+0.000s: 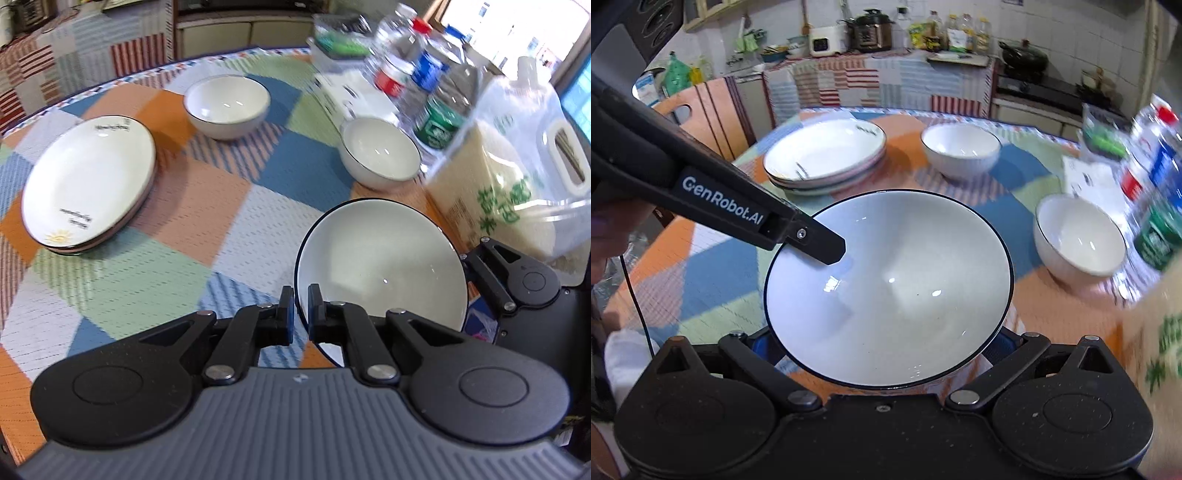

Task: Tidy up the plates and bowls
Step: 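Lift the bowl with the left gripper, set it beside the plate stack, release, then move the left gripper to the white bowl by the water bottles and grasp its rim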

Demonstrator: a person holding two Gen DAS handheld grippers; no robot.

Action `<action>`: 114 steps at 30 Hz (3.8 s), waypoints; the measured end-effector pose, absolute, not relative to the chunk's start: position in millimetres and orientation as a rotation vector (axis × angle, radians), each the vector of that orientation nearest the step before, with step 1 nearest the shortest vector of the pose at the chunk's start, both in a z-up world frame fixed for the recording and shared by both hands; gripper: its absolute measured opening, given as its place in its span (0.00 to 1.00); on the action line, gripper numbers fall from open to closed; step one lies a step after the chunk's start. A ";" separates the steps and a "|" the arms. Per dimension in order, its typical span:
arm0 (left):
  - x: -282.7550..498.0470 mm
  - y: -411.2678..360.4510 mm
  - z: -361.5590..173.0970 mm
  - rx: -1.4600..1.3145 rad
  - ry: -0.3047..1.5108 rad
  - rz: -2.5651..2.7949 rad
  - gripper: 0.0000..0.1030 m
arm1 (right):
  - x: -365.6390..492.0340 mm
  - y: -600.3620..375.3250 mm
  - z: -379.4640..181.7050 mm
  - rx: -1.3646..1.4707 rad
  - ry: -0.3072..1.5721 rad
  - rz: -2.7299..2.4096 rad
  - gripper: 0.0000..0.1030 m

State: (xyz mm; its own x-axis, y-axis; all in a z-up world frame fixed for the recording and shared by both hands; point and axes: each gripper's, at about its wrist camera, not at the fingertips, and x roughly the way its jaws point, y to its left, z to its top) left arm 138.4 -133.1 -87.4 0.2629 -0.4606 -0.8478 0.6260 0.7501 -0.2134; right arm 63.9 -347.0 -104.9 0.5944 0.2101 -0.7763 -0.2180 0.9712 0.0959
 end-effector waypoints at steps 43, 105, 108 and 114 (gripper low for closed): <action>210.9 -73.1 -178.2 0.025 1.083 -0.450 0.08 | 176.6 -289.9 -183.6 -0.267 0.972 0.500 0.99; 244.1 -275.8 -133.5 0.078 1.096 -0.838 0.57 | 142.2 -413.8 -159.4 0.120 0.731 -0.374 1.00; 251.6 -294.3 -149.4 0.085 1.122 -0.825 0.56 | 151.9 -416.5 -166.6 0.096 0.741 -0.444 1.00; 257.5 -310.7 -171.7 0.116 1.140 -0.814 0.50 | 153.4 -424.8 -176.2 0.128 0.763 -0.473 1.00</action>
